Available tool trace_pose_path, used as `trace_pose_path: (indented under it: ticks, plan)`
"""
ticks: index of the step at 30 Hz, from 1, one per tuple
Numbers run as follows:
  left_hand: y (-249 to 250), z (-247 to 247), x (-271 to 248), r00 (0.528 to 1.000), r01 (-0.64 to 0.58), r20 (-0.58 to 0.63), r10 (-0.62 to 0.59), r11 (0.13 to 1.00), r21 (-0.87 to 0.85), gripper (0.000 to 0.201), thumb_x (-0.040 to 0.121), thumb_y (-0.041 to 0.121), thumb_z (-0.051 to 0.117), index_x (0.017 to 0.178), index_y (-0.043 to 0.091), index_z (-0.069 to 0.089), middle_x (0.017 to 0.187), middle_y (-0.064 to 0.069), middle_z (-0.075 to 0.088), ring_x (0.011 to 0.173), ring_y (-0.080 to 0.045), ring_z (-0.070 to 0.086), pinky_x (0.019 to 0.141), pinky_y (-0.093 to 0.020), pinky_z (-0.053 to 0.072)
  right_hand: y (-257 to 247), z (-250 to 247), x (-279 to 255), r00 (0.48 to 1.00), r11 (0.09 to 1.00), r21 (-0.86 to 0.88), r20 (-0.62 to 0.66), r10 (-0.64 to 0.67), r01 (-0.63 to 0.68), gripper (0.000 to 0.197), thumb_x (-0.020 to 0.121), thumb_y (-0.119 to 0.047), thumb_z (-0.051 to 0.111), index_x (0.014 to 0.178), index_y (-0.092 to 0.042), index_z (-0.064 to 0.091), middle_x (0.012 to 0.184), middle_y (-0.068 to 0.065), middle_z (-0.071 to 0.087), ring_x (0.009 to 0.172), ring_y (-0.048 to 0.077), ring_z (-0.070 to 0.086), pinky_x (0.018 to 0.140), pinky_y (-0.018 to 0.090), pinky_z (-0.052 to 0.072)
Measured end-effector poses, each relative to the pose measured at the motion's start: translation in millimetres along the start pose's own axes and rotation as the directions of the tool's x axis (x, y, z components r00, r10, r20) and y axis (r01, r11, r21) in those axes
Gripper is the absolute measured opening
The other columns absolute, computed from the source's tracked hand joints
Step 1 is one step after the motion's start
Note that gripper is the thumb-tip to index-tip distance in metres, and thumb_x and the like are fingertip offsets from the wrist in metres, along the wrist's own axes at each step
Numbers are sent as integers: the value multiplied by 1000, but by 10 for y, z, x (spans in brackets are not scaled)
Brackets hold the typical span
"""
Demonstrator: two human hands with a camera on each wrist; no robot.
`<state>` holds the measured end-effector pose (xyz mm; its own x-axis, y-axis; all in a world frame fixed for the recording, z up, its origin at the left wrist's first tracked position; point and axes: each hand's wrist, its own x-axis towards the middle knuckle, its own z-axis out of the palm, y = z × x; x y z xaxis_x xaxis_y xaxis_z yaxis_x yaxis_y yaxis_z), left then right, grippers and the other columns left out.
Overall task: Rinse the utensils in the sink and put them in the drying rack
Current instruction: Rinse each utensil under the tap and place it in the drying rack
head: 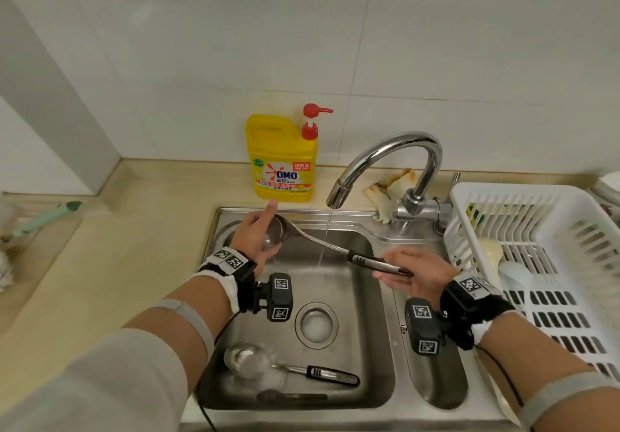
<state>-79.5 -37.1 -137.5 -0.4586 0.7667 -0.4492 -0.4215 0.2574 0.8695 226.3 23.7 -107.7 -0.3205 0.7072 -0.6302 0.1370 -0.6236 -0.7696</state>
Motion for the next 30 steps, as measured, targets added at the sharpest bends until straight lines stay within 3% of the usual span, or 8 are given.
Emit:
trace_pose_path:
  ticks: [3, 8, 11, 16, 19, 23, 26, 30]
  plan:
    - [61, -41, -86, 996, -72, -53, 70, 997, -26, 51, 81, 40, 80, 116, 6, 64, 114, -13, 69, 106, -27, 66, 89, -43, 58, 68, 84, -6, 998, 915, -404, 58, 20, 5, 11, 93, -8, 64, 103, -6, 69, 97, 18, 73, 95, 32, 74, 74, 31, 59]
    - [183, 9, -326, 961, -274, 80, 266, 955, 117, 33, 82, 25, 80, 103, 3, 67, 97, -13, 70, 91, -27, 71, 78, -31, 59, 122, 477, -39, 949, 488, -820, 309, -60, 298, 31, 93, -44, 63, 119, -28, 67, 115, -10, 70, 109, 7, 64, 102, 29, 45]
    - [264, 49, -464, 920, -386, 146, 363, 901, 199, 24, 76, 31, 83, 90, 17, 70, 99, -12, 73, 95, -28, 71, 84, -38, 59, 115, 747, -113, 914, 539, -743, 376, -154, 396, 25, 95, -35, 62, 118, -26, 67, 108, -7, 72, 103, 10, 65, 104, 36, 47]
    - [398, 181, -655, 887, -436, 225, 403, 892, 121, 24, 74, 29, 80, 91, 19, 67, 109, -12, 67, 100, -26, 66, 82, -36, 55, -36, 826, -312, 853, 559, -645, 377, -361, 522, 13, 95, -28, 63, 101, -21, 73, 82, -5, 77, 76, 36, 66, 75, 42, 54]
    - [469, 254, -765, 941, -277, 200, 274, 961, -15, 42, 87, 44, 68, 119, 18, 61, 128, -12, 63, 112, -22, 64, 82, -39, 53, -144, 704, -424, 826, 506, -660, 373, -422, 556, 10, 95, -27, 65, 92, -20, 71, 78, -4, 77, 53, 3, 58, 64, 26, 46]
    - [433, 416, -949, 990, -134, 68, 125, 981, 142, 46, 100, 54, 44, 118, 15, 61, 113, -10, 66, 98, -21, 65, 79, -37, 52, -401, 370, -649, 805, 450, -695, 330, -494, 561, 12, 94, -27, 65, 84, -21, 67, 76, -4, 76, 52, -5, 56, 72, 27, 53]
    - [291, 707, -1060, 953, -297, 102, 285, 815, 498, 28, 101, 34, 52, 97, 10, 67, 103, -16, 72, 76, -17, 67, 75, -36, 56, -660, -33, -848, 781, 428, -702, 299, -548, 569, 13, 95, -29, 64, 88, -18, 68, 77, -5, 75, 59, 0, 62, 73, 25, 52]
    - [154, 1348, -1256, 884, -462, 316, 345, 533, 709, 16, 92, 32, 61, 86, 20, 68, 82, 1, 73, 79, -17, 70, 84, -41, 57, -892, -750, -994, 760, 443, -711, 199, -619, 546, 12, 93, -26, 66, 85, -17, 66, 73, -3, 75, 53, 6, 64, 60, 24, 49]
